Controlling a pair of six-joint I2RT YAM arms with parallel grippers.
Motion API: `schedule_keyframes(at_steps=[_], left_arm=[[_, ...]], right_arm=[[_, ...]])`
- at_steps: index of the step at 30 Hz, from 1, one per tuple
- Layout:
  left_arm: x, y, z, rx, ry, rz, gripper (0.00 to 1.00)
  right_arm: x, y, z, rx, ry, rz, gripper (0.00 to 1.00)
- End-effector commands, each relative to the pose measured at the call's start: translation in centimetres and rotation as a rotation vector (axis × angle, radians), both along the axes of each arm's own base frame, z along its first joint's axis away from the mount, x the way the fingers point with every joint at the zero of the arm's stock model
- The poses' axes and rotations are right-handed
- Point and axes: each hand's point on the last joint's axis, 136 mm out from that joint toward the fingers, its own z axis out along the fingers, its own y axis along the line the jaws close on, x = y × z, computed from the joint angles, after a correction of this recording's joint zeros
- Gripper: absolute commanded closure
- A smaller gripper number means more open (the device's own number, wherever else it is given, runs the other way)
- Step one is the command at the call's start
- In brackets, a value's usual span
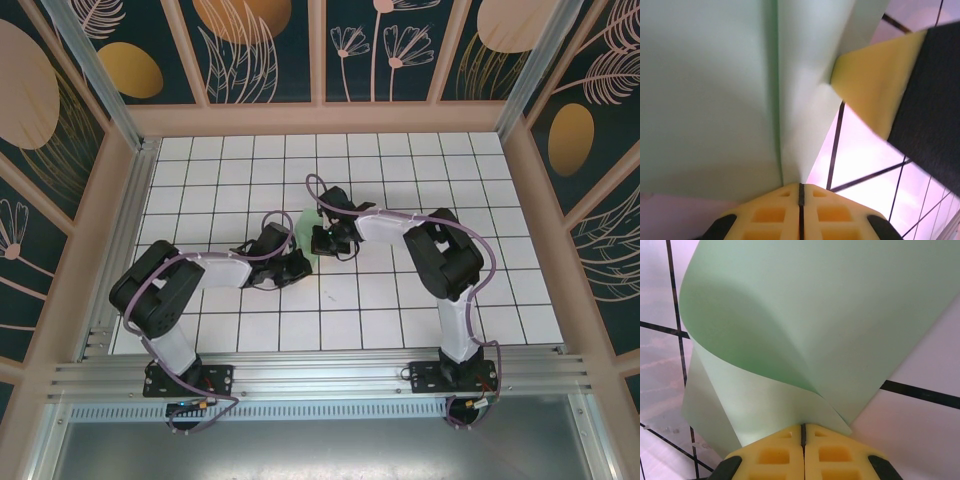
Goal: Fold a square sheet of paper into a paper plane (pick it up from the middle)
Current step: Fold the triangle a second time at the center of the table.
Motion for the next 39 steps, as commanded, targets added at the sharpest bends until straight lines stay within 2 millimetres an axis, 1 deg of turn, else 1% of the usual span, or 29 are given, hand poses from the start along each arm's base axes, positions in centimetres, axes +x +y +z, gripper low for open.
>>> schedule_keyframes(at_steps=[1, 4, 5, 7, 11, 14, 15, 16, 19, 23, 28, 31, 33, 35, 37, 39], left_arm=[[0.0, 0.1, 2.1, 0.007, -0.027, -0.016, 0.88], [2.1, 0.5, 4.7, -0.044, -0.100, 0.048, 0.86], [2.8, 0.7, 5.3, -0.059, -0.117, 0.067, 0.86], [3.8, 0.9, 5.8, -0.072, -0.130, 0.099, 0.86], [5.3, 1.3, 4.6, -0.044, -0.118, 0.135, 0.87], [6.3, 1.1, 3.9, -0.035, -0.104, 0.155, 0.91], [6.5, 1.0, 4.0, -0.038, -0.106, 0.159, 0.91], [6.6, 1.0, 3.0, -0.024, -0.087, 0.161, 0.92], [7.1, 1.0, 2.2, 0.005, -0.077, 0.174, 0.94], [7.3, 1.2, 1.2, 0.034, -0.059, 0.185, 0.96], [7.2, 2.4, -0.1, 0.097, -0.039, 0.219, 0.96], [6.9, 2.9, -0.8, 0.122, -0.021, 0.232, 0.97], [6.5, 3.1, -1.3, 0.134, -0.003, 0.235, 0.97], [6.2, 3.2, -1.7, 0.136, 0.012, 0.239, 0.97], [6.0, 3.4, -2.2, 0.140, 0.026, 0.242, 0.98], [5.8, 3.4, -2.4, 0.144, 0.035, 0.246, 0.98]], right_arm=[[-0.5, -3.4, -4.3, -0.176, 0.047, -0.048, 0.92], [-0.7, -3.2, -4.3, -0.166, 0.047, -0.029, 0.92], [-0.7, -3.2, -4.3, -0.162, 0.046, -0.024, 0.92], [-0.8, -3.1, -4.5, -0.157, 0.048, -0.014, 0.92], [-0.9, -2.9, -4.5, -0.143, 0.053, -0.005, 0.92], [-1.0, -2.8, -4.6, -0.141, 0.057, 0.000, 0.93], [-1.0, -2.8, -4.7, -0.140, 0.058, 0.001, 0.92], [-1.0, -2.8, -4.7, -0.141, 0.058, 0.003, 0.93], [-1.1, -2.9, -4.8, -0.139, 0.061, 0.006, 0.93], [-1.4, -2.9, -5.0, -0.141, 0.066, 0.014, 0.93], [-1.5, -3.2, -5.3, -0.148, 0.070, 0.018, 0.93], [-1.2, -3.1, -5.1, -0.143, 0.061, 0.017, 0.93], [-0.5, -2.7, -4.3, -0.113, 0.040, 0.016, 0.93], [0.4, -1.7, -2.6, -0.047, 0.007, 0.017, 0.92], [1.5, -0.5, 0.1, 0.035, -0.050, 0.020, 0.91], [2.2, 0.3, 2.8, 0.094, -0.108, 0.015, 0.90]])
